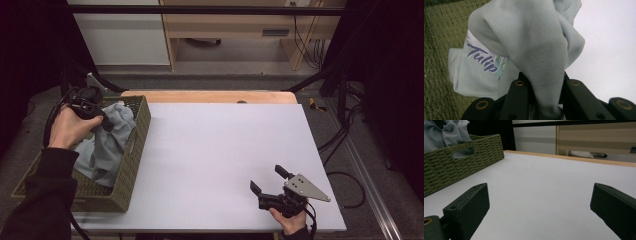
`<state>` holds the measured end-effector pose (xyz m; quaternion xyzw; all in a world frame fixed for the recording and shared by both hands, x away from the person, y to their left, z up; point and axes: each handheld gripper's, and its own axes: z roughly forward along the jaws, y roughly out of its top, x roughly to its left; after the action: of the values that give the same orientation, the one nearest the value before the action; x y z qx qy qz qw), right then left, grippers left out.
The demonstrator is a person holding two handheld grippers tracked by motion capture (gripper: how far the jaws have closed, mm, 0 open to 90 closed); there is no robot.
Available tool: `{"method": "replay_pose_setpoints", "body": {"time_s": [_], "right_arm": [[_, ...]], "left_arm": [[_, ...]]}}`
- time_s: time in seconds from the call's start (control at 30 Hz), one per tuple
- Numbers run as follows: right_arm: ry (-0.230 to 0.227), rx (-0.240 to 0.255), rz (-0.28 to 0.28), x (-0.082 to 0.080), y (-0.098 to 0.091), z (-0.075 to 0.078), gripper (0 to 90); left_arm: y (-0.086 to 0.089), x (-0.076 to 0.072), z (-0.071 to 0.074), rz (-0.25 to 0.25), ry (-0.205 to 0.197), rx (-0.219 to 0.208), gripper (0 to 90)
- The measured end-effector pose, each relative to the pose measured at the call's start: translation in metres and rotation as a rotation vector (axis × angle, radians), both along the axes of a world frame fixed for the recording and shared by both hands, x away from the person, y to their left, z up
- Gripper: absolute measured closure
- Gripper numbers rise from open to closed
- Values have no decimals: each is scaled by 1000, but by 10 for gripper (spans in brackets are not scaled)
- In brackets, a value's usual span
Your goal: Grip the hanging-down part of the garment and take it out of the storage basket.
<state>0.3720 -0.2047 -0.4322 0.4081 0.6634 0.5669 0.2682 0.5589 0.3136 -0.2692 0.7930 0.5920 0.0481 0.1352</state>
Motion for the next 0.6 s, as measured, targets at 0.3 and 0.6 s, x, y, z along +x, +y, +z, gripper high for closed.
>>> {"method": "replay_pose_setpoints", "body": {"time_s": [0.3, 0.6], "right_arm": [[1, -1, -4, 0, 0, 0, 26], [5, -1, -6, 0, 1, 1, 27]], "left_arm": [[1, -1, 5, -1, -4, 6, 787], [7, -11, 33, 3, -49, 15, 788]]}}
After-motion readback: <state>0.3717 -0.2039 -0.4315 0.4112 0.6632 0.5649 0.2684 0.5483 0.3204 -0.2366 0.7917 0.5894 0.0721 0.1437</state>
